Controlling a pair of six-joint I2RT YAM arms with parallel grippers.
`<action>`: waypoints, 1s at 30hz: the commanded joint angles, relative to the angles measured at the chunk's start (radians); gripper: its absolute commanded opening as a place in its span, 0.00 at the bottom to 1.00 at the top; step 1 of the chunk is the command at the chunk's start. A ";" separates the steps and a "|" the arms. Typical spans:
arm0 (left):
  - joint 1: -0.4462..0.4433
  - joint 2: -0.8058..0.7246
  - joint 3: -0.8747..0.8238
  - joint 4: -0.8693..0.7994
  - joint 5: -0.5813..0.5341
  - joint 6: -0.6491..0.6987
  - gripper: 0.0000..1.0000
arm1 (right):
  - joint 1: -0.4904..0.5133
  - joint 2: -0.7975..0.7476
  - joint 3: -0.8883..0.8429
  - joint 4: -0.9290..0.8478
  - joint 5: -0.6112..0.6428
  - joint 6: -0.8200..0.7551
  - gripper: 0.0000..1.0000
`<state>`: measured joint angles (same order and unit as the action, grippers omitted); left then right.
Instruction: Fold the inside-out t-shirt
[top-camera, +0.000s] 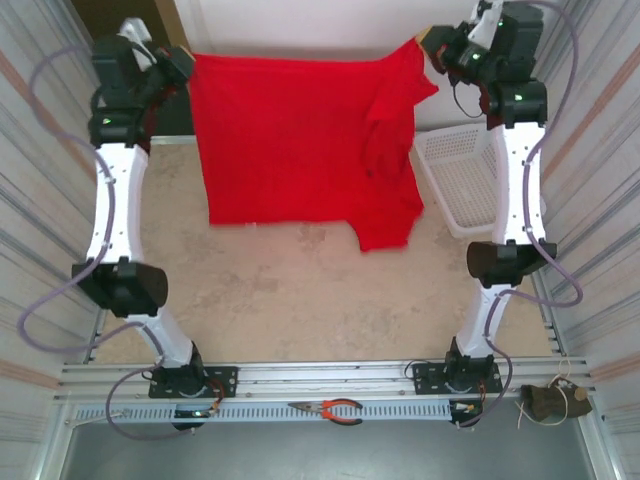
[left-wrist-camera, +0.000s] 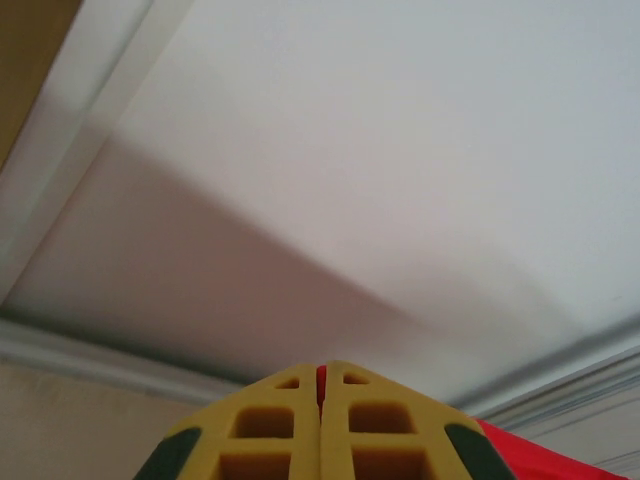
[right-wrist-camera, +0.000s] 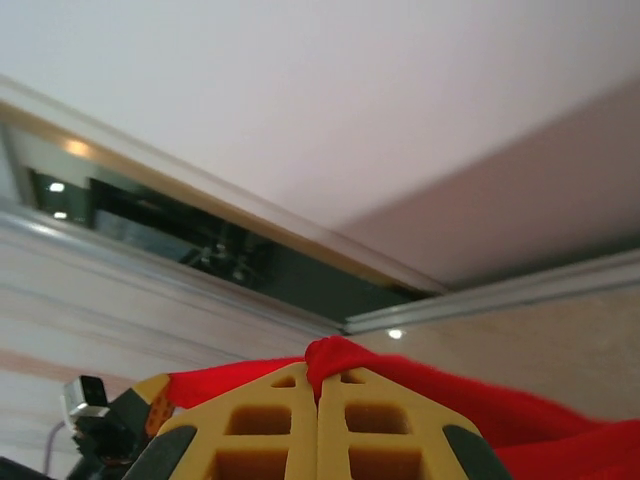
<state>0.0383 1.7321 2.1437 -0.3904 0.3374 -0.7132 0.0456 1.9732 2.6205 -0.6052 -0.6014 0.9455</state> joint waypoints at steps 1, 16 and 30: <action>0.026 -0.186 -0.042 0.087 -0.026 -0.008 0.00 | 0.000 -0.115 0.011 0.131 -0.037 0.068 0.00; -0.085 -1.158 -1.390 0.006 0.025 0.032 0.00 | 0.152 -0.764 -1.642 0.394 0.147 -0.157 0.00; -0.757 -1.478 -1.717 -0.093 -0.399 -0.144 0.76 | 0.162 -0.749 -1.839 0.158 0.577 -0.196 0.69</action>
<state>-0.6811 0.1535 0.3298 -0.5495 0.0719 -0.9089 0.2016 1.2877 0.7193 -0.3622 -0.1665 0.7475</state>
